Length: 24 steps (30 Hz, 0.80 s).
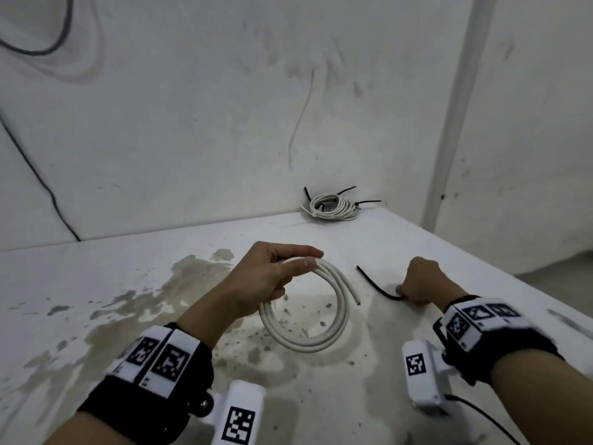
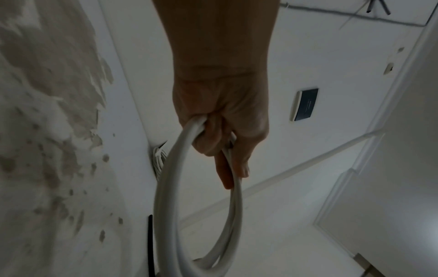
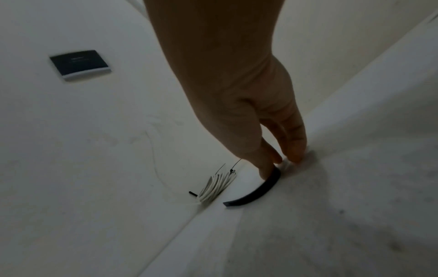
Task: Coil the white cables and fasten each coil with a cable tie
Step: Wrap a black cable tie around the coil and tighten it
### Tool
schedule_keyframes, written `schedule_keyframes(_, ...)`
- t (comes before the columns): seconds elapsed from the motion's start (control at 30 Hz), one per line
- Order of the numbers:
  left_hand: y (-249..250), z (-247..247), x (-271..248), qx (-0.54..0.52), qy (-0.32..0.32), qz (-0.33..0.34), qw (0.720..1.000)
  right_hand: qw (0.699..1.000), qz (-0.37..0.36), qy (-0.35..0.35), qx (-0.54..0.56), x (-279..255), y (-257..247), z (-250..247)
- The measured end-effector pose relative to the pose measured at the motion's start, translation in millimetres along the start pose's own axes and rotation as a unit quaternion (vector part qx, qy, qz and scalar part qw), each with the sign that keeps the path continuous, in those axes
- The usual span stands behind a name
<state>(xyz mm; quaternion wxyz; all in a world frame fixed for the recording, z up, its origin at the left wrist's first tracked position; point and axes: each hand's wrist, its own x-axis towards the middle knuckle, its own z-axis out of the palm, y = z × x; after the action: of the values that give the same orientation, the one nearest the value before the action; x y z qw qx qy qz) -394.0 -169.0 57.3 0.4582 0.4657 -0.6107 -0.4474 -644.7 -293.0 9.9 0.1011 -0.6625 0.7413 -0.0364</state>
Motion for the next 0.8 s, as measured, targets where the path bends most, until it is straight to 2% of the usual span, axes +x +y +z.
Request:
schedule_keyframes(0.13,2.0,-1.0,2.5,-0.014,-0.005,0.006,1.0,0.999,-0.007,0.032,0.017,7.0,-3.2,-1.8)
schedule_keyframes(0.2,2.9,-6.6,1.5,-0.015,-0.007,0.013,1.0,0.991,-0.061,0.092,0.079,8.3,-16.2,-7.9)
schedule_keyframes(0.27,3.1,-15.0,1.7,0.0,0.004,0.022,1.0,0.954,-0.159,0.192,0.169,-2.4,-43.3,-17.1)
schedule_keyframes(0.33,1.7,-24.4,1.9,0.019,0.022,0.029,0.999,0.897,-0.276,0.242,0.247,-24.5,-76.4,-26.0)
schedule_keyframes(0.4,0.4,-34.1,1.0,0.023,0.045,0.032,0.998,0.848,-0.366,0.241,0.298,-47.3,-104.4,-32.8)
schedule_keyframes(0.47,-1.2,-45.5,-0.3,0.011,0.072,0.033,0.997,0.815,-0.416,0.223,0.337,-60.4,-125.6,-35.2)
schedule_keyframes(0.63,-7.5,-74.1,-3.5,-0.046,0.146,0.042,0.987,0.778,-0.425,0.131,0.444,-76.8,-165.3,-38.5)
schedule_keyframes(0.8,-12.6,-94.6,-7.5,-0.057,0.209,0.055,0.975,0.765,-0.436,0.101,0.463,-78.1,-195.2,-32.0)
